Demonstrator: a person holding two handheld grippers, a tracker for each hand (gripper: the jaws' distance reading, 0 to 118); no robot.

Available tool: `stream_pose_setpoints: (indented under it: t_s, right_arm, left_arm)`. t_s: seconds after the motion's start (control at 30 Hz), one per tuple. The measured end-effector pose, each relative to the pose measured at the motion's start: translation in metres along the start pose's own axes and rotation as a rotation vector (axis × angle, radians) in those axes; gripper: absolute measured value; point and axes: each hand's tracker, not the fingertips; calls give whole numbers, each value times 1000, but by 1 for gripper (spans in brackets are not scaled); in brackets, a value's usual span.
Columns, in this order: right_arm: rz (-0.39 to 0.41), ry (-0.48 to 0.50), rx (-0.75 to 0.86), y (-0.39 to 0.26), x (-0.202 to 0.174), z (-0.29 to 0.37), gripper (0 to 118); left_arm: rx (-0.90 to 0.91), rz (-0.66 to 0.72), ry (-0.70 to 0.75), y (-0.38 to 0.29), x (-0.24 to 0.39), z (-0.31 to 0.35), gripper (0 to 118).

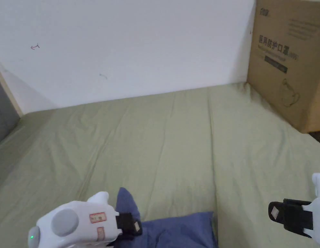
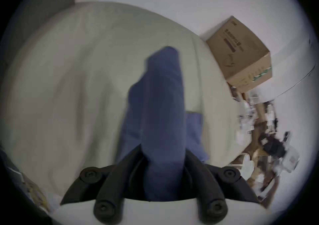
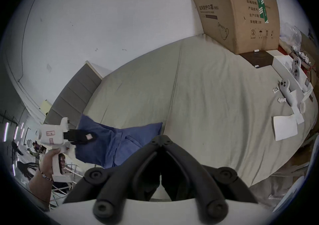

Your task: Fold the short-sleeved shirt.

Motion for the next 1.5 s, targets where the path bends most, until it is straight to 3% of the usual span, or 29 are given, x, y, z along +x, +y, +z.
stream_pose_setpoints:
  t_s: [0.17, 0.2, 0.23, 0.27, 0.3, 0.37, 0.47, 0.57, 0.6, 0.63, 0.67, 0.7, 0.73, 0.83, 1.03, 1.27, 1.5]
  right_arm:
    - [3, -9, 40, 5, 6, 22, 0]
    - [4, -17, 45, 5, 8, 25, 0]
    - [5, -24, 51, 4, 9, 27, 0]
    - [6, -30, 55, 4, 11, 29, 0]
    - [5, -33, 53, 3, 15, 27, 0]
    - [-4, -39, 47, 0, 19, 27, 0]
    - [-17, -35, 41, -3, 24, 24, 0]
    - [-18, -32, 37, -3, 23, 21, 0]
    - [-16, -30, 35, -3, 24, 20, 0]
    - [-14, -31, 34, -3, 25, 18, 0]
    - [-11, -32, 32, -3, 27, 16, 0]
    - [-10, -35, 30, -3, 30, 14, 0]
    - [-12, -37, 28, -3, 32, 12, 0]
    - [-28, -35, 26, -4, 34, 12, 0]
    - [-68, -44, 28, 0, 44, 17, 0]
    - [-72, -57, 53, 2, 45, 32, 0]
    - [-129, -25, 120, -2, 42, 50, 0]
  left_arm:
    - [-99, -3, -59, -11, 39, -66, 12]
    - [-133, -16, -63, -14, 45, -79, 19]
    - [-158, -38, -71, -15, 51, -91, 32]
    - [-182, -51, -84, -18, 55, -102, 53]
    - [-196, -53, -113, -21, 59, -109, 83]
    - [-223, -65, -164, -23, 68, -115, 106]
    - [-158, -165, -168, -21, 79, -100, 112]
    - [-99, -318, -60, -17, 85, -82, 112]
    - [-57, -364, -47, -16, 86, -76, 107]
    - [-44, -409, -54, -15, 87, -74, 94]
    - [-45, -429, -51, -15, 88, -75, 64]
    - [-63, -427, -45, -16, 90, -80, 5]
    - [-67, -415, -38, -19, 90, -84, 0]
    - [-201, -343, -103, -29, 92, -112, 0]
    - [-314, -361, 14, -62, 87, -177, 0]
    - [-368, -100, -250, -68, 76, -189, 0]
    - [29, -191, -369, -41, 65, -60, 0]
